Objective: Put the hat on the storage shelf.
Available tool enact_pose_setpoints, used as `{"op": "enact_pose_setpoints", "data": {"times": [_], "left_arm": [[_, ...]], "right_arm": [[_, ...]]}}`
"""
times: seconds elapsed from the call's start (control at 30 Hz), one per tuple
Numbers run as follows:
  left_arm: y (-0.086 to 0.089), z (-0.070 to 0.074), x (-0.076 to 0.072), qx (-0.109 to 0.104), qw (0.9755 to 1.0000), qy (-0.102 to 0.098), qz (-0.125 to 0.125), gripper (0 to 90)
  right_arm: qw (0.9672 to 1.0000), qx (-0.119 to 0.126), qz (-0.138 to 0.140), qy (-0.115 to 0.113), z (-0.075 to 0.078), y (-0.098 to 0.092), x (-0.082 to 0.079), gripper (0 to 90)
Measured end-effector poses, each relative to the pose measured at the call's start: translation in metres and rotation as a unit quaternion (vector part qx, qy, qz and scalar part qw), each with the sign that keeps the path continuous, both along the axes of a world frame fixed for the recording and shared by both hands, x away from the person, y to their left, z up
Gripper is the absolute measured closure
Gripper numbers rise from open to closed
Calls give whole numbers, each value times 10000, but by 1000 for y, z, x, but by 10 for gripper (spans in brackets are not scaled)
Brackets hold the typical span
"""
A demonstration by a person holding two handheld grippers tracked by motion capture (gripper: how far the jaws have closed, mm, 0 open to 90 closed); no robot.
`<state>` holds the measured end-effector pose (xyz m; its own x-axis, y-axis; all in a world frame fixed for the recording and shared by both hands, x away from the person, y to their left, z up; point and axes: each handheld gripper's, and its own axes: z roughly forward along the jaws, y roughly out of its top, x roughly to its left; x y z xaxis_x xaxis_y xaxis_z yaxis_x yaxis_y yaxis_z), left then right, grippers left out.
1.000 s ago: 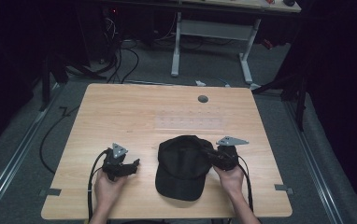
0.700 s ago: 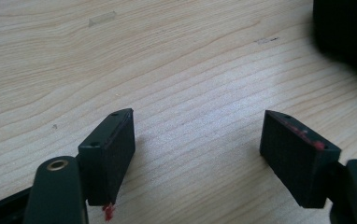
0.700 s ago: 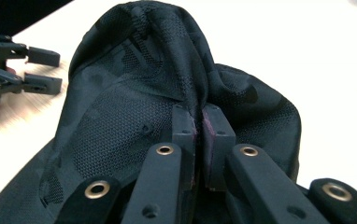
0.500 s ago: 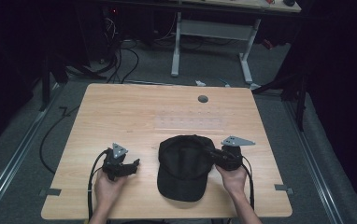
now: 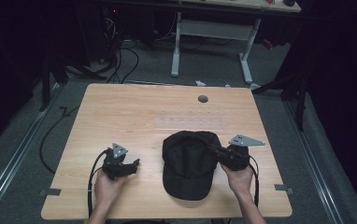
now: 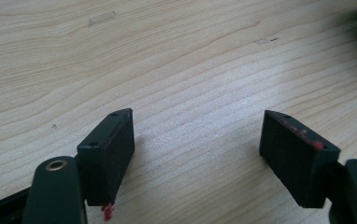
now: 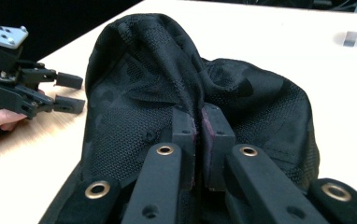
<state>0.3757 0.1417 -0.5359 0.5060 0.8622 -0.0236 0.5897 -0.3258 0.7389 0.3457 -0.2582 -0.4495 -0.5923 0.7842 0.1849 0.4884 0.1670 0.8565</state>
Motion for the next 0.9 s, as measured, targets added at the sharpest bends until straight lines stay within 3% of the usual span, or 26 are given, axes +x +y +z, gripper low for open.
{"op": "enact_pose_setpoints", "data": {"times": [0.23, 0.4, 0.5, 0.6, 0.73, 0.9], "left_arm": [[2, 3, 0, -156, 9997, 163, -136, 252], [1, 6, -1, -313, 9979, 385, -413, 258], [-3, 10, -3, -430, 9963, 408, -624, 265], [-9, 18, -7, -558, 9933, 421, -917, 266], [-20, 29, -11, -613, 9899, 284, -1244, 250], [-31, 39, -15, -942, 9808, 312, -1679, 233]], "right_arm": [[9999, 35, 23, -152, 12, -3, -6, 856], [9995, 85, 70, -284, 19, -5, -9, 856], [9994, 105, 88, -331, 23, -5, -11, 856], [9992, 128, 108, -367, 24, -5, -10, 856], [9990, 177, 143, -396, 25, -4, -10, 856], [9988, 212, 155, -425, 25, -3, -9, 856]]}}
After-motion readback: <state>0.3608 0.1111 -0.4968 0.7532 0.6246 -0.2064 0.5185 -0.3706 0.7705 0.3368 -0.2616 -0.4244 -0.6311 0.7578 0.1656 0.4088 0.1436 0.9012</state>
